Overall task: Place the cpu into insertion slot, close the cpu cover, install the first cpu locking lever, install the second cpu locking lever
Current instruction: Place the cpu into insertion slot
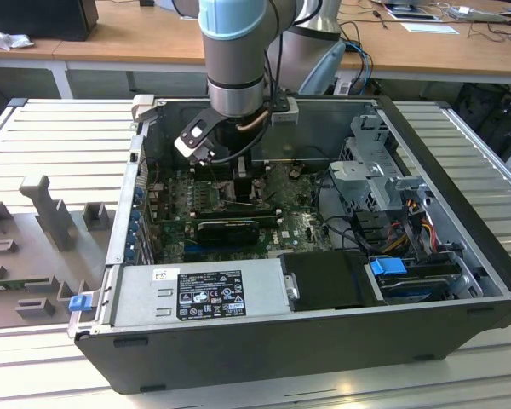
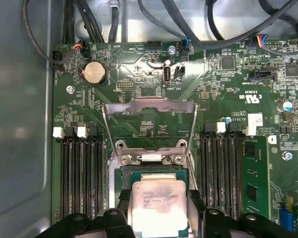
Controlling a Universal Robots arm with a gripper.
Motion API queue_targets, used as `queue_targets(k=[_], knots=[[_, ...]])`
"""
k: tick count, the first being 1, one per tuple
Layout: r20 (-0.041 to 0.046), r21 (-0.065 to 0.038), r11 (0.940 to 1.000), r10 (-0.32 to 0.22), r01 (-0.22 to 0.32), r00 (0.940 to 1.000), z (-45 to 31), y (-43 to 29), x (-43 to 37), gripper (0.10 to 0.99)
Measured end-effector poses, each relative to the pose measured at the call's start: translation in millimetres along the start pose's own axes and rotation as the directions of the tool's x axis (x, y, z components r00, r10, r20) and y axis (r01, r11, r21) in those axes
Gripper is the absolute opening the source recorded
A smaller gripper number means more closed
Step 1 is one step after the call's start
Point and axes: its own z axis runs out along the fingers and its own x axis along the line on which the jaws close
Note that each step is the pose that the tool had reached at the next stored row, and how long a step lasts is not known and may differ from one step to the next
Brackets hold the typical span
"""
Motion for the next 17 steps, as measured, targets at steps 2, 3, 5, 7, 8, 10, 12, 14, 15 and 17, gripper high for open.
queue_targets(k=[2,3,5,7,8,10,12,14,15,17], knots=[[0.0003,0.0,1.0,0.0,0.0,1.0,1.5,-0.4,0.9,0.529],[0.0,0.0,1.0,0.0,0.0,1.0,2.7,-0.5,1.9,0.529],[-0.0002,0.0,1.0,0.0,0.0,1.0,4.4,-0.7,3.3,0.529],[0.0001,0.0,1.0,0.002,-0.002,1.0,5.6,-1.0,3.6,0.529],[0.0003,0.0,1.0,0.004,-0.004,1.0,6.6,-1.1,3.7,0.529],[0.0007,0.0,1.0,0.008,-0.008,1.0,8.2,-1.3,3.7,0.529],[0.001,0.0,1.0,0.01,-0.01,1.0,9.3,-1.4,3.6,0.529],[0.0011,0.0,1.0,0.01,-0.01,1.0,9.3,-1.4,3.6,0.529],[0.0009,0.0,1.0,0.01,-0.01,1.0,9.5,-1.4,3.6,0.529],[0.0008,0.0,0.9999,0.01,-0.01,0.9999,9.6,-1.2,3.7,0.537]])
